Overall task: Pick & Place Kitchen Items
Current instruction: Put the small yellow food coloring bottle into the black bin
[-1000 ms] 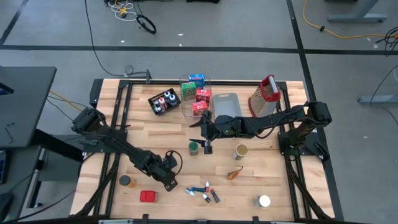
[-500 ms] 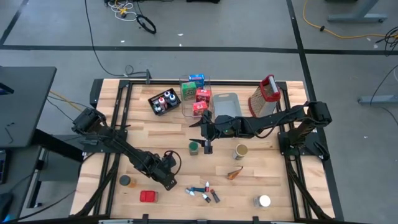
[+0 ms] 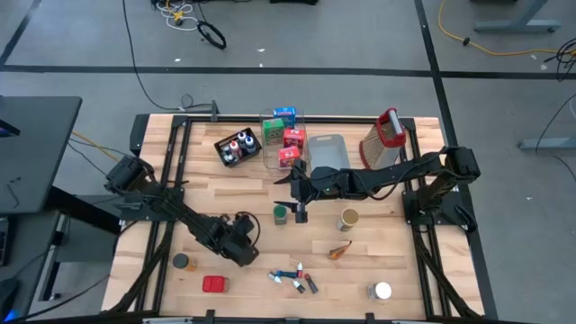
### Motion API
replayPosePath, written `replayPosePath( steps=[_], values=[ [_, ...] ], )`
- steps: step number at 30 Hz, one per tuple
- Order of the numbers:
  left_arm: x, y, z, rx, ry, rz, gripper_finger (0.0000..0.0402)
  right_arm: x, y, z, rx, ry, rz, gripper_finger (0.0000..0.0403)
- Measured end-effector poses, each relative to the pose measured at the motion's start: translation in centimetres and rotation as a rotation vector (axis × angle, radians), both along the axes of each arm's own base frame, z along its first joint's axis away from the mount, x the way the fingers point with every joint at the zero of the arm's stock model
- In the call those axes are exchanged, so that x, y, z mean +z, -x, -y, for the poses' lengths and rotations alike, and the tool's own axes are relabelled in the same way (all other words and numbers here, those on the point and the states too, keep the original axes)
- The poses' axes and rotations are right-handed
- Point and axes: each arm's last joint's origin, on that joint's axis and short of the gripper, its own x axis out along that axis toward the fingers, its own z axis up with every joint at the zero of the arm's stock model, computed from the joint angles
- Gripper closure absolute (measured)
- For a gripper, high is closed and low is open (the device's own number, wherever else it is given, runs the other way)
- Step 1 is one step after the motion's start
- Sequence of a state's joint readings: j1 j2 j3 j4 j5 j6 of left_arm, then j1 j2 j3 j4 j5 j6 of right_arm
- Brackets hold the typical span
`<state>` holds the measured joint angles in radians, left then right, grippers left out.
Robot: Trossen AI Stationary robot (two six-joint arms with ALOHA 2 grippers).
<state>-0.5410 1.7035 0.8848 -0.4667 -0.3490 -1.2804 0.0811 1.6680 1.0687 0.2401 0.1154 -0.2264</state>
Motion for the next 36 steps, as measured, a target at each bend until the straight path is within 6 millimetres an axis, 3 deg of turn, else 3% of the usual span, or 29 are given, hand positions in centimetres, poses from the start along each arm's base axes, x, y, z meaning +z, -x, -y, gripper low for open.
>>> replayPosePath(
  steps=[6, 13, 18, 26, 31, 36],
  values=[
    [0.2, -0.1, -2.6, 0.089, -0.140, -0.043, 0.0319, 0.0, 0.0, 0.0, 0.000, 0.000, 0.000, 0.0131],
    [1.1, -0.8, -7.5, 0.058, -0.258, -0.160, 0.0310, 0.0, 0.0, 0.0, 0.000, 0.000, -0.001, 0.0131],
    [3.6, -1.0, -11.5, 0.022, -0.323, -0.207, 0.0315, 0.0, 0.0, 0.0, 0.000, 0.000, -0.004, 0.0131],
    [7.4, 0.3, -18.2, -0.041, -0.470, -0.278, 0.0310, -0.1, 0.0, 0.0, -0.003, -0.006, -0.015, 0.0131],
    [7.7, 1.1, -22.0, -0.079, -0.503, -0.367, 0.0316, -0.2, 0.1, 0.0, -0.015, -0.040, -0.024, 0.0131],
    [6.7, 1.8, -24.8, -0.077, -0.536, -0.379, 0.0311, -0.4, 0.2, 0.0, -0.039, -0.101, -0.045, 0.0131]
  ],
)
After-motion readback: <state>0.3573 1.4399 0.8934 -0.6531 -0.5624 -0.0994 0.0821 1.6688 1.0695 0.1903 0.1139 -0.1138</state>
